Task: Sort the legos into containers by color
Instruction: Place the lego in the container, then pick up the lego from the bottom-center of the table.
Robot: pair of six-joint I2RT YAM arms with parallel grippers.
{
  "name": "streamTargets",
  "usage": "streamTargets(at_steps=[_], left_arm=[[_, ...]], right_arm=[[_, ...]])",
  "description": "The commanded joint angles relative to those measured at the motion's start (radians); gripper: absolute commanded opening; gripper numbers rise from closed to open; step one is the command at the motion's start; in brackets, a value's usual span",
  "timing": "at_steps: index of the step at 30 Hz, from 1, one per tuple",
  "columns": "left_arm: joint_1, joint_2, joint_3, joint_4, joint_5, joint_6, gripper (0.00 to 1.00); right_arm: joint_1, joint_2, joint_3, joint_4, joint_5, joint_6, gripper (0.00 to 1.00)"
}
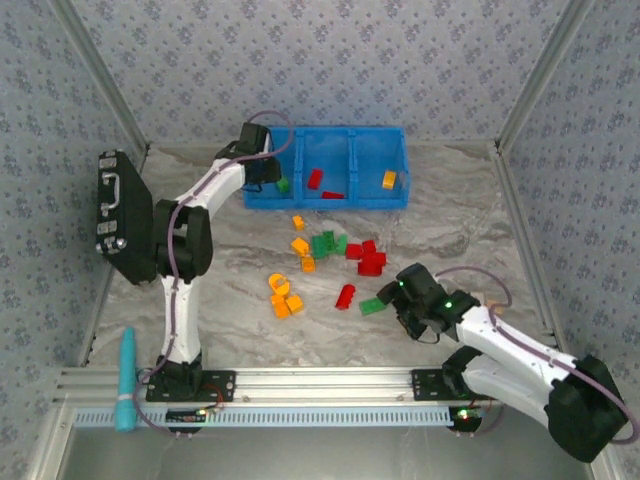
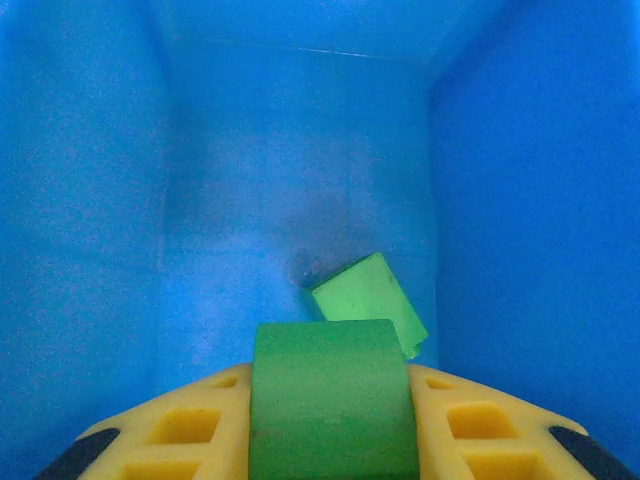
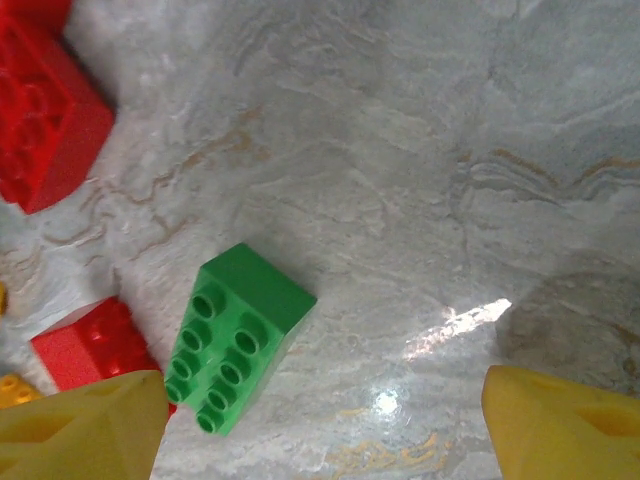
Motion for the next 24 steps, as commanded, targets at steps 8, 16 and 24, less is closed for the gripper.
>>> streamTargets(at_steps=[8,16,24], left_arm=[[0.0,0.02,0.17,-0.059,0.031,0.042,0.54],[0.007,-0.063,0.224,-0.131,0.05,0.097,0.61],[0.032,-0.245,0.205,-0.232,0.061,0.165,0.64]], right_arm=[[0.006,0.213,0.206,-0.038,-0.027,0.002,0.85],[0.021,0.343,0.3,-0.074,-0.047,0.002,0.84],[0.044,0.432,0.313,-0.096,-0.066,0.042,0.8]])
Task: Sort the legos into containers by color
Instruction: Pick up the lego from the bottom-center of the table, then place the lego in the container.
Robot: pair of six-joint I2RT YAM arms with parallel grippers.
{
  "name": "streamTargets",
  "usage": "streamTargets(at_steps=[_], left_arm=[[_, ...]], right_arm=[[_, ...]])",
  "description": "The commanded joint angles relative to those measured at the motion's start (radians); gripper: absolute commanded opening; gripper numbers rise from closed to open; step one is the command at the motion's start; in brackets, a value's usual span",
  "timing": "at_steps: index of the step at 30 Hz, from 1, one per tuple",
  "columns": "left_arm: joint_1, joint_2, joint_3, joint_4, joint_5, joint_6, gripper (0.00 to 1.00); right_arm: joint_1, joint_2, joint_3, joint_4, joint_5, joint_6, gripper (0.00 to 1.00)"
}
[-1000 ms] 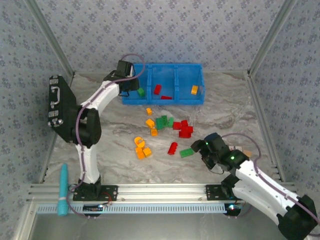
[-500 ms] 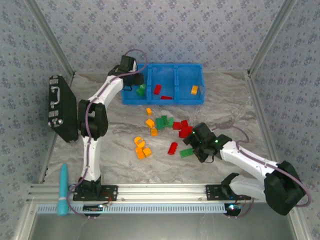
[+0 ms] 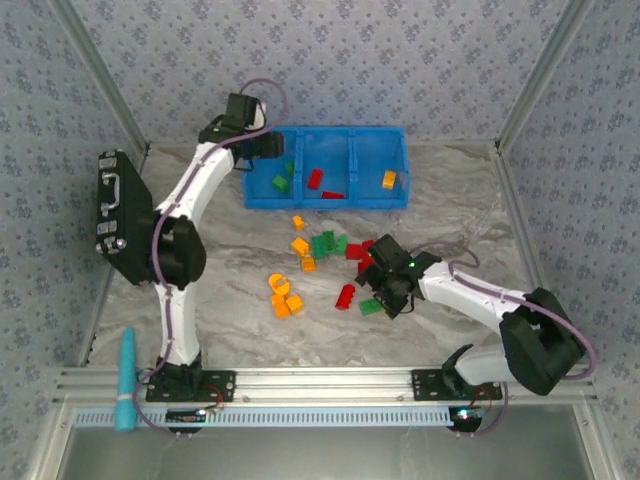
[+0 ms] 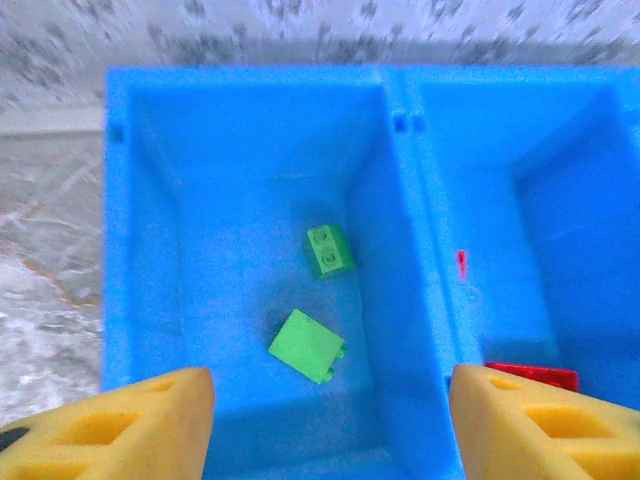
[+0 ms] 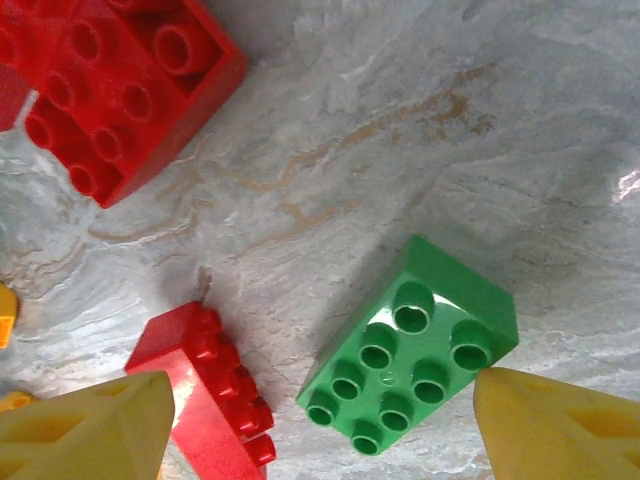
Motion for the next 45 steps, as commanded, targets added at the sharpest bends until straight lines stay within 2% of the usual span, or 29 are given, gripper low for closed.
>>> streamTargets(at_steps=[1,9,17,21,25,30,35,39,45], left_arm=[[0.025,-0.13,0.021,-0.077,0.019,0.057,0.64],[0.098,-0.236,-0.065,-0.112,0.028,0.063,0.65],[0.128,-0.289,-0.124,-0.153,0.015,0.086,0.65],[0.175,-0.378,-0.289,-0.127,0.063,0.09,0.65],[0.242,-0.508,-0.48,-0.126,0.1,0.114,0.66],[0.321,-0.751,-0.744,-0.044,0.132,0.104,0.67],[0.325,-0.852,-0.832,-0.037,0.149,0.11,0.68],[0.316,-0.902,-0.872,-0.044,0.152,0.102,0.68],[0.244,-0.98,-0.981,-0.032,0.168,0.115,0.68]], right_arm=[[0.016,0.04,0.006,-0.046,-0.015,0.041,0.79],[0.023,0.125,0.028,-0.041,-0.019,0.037,0.74],[-0.005,0.166,0.069,-0.103,-0.002,-0.044,0.5],[-0.049,0.172,0.105,-0.169,0.015,-0.157,0.35],[-0.131,0.159,0.174,-0.274,0.032,-0.287,0.31],[-0.267,0.144,0.384,-0.458,0.142,-0.524,0.29],[-0.366,0.231,0.708,-0.459,0.267,-0.748,0.29],[-0.353,0.35,0.999,-0.424,0.393,-0.936,0.29],[-0.269,0.545,1.375,-0.289,0.461,-1.221,0.29]])
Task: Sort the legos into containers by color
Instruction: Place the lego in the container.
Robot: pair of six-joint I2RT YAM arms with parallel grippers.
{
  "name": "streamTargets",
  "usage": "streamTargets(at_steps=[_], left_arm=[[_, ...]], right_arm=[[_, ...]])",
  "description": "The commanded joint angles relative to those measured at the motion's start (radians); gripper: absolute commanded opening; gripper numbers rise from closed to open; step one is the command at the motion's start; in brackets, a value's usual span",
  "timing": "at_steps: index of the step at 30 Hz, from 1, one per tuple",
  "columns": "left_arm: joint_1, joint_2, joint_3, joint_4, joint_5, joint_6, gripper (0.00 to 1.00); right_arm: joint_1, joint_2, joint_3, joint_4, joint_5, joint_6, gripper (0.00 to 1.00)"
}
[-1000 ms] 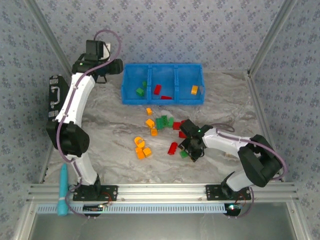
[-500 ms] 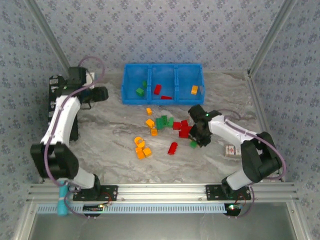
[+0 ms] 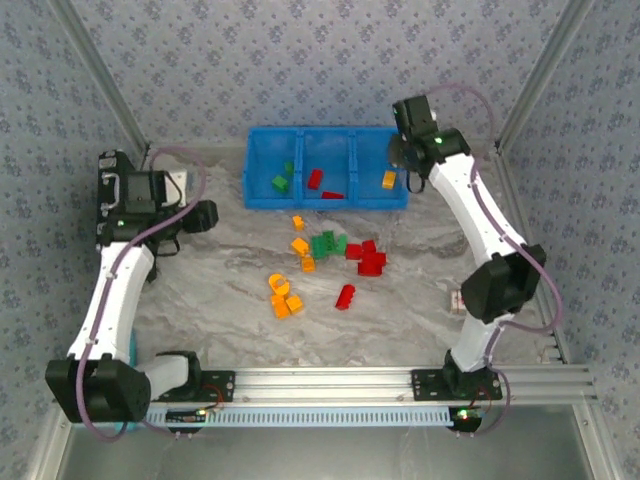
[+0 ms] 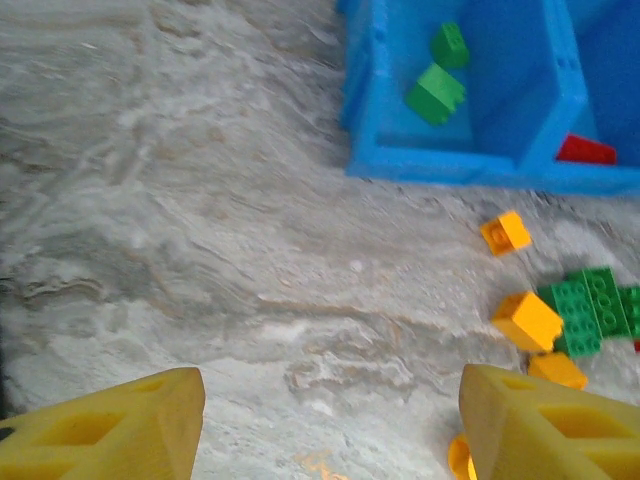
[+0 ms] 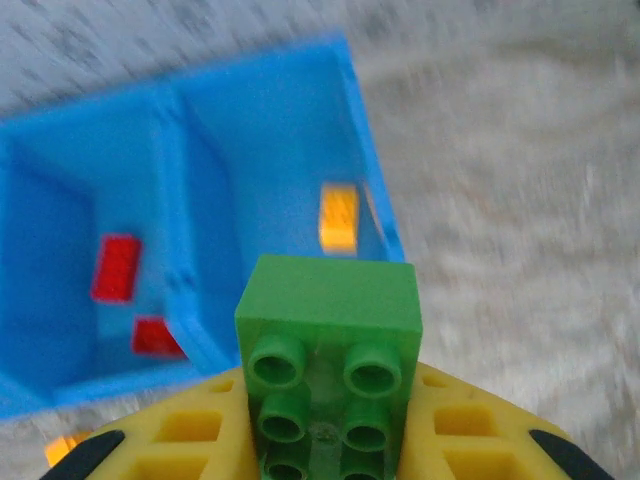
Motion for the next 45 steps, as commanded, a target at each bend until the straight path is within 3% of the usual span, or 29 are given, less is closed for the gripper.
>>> streamTargets(at_steps=[1,6,14,23,29,36,45], left_arm=[[-0.016,-0.06,-0.052,0.021,0.039,0.017,0.68],[-0.032,-0.101,-0.109,0.04,0.075,0.01,0.68],[-0.043,-0.134,-0.19,0.038,0.133,-0.071,0.68],[-0.075,-0.16,-0.376,0.13,0.182,-0.432,0.67],[-0.107,-0.128,-0.407,0.113,0.189,-0.531,0.67],[-0.235,-0.1,-0.471,0.214,0.177,-0.679,0.69],[-0.337,0.0,-0.442,0.249,0.104,-0.724,0.73]], right_arm=[[0.069,0.115,0.18,0.088,0.068,-0.27,0.29],[0.163,0.308,0.406,0.212,0.0,-0.432,0.3],[0.225,0.581,0.714,0.313,-0.301,-0.529,0.32],[0.255,0.716,0.681,0.397,-0.472,-0.522,0.33],[0.278,0.783,0.675,0.401,-0.502,-0.488,0.38],[0.286,0.834,0.64,0.439,-0.492,-0.469,0.38],[0.284,0.871,0.611,0.443,-0.49,-0.473,0.48]])
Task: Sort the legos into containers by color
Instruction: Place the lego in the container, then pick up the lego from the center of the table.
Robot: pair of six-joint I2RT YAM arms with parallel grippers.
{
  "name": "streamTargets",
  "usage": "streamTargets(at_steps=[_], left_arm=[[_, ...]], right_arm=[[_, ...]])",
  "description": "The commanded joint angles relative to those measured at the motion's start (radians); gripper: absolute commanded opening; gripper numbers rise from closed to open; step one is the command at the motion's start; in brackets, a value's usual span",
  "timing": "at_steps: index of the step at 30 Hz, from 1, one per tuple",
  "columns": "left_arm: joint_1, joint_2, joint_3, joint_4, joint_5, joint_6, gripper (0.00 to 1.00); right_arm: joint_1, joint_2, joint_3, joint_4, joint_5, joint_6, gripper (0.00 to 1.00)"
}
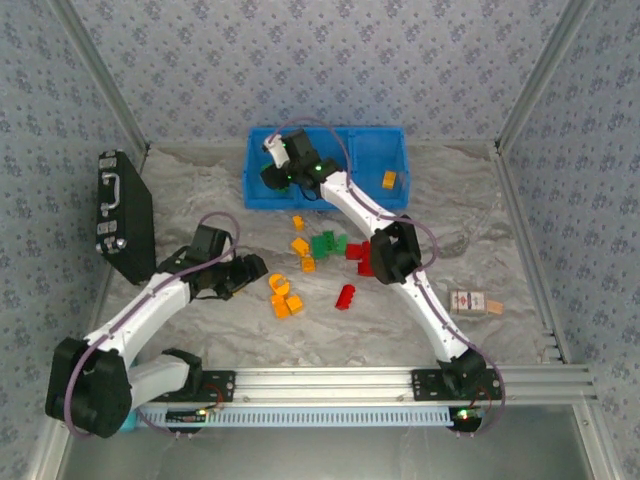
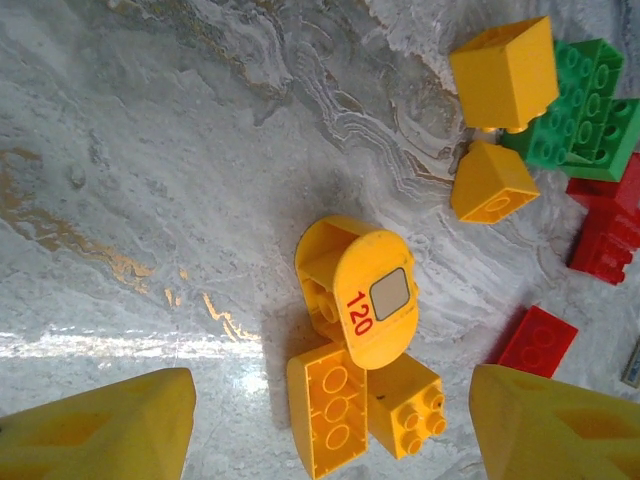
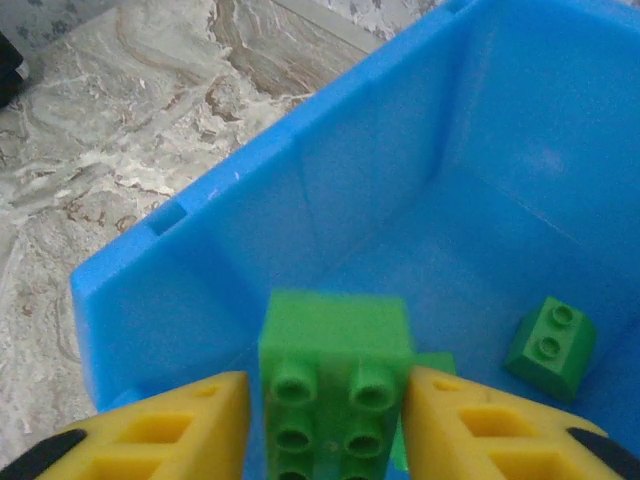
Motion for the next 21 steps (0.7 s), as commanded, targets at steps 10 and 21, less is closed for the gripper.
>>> streamTargets(at_steps=[10,21], left_arm=[[-0.125,0.194,0.087,0.091,-0.069,-0.072,0.75],[-0.176,0.38,0.191,0.073,-0.106,-0.056,0.79]], right_arm=[[0.002,-0.112,-0.176,0.064,-0.023,-0.054,0.6],[-0.02,-0.408,-0.541,0.222,-0.018,-0.08,0.63]])
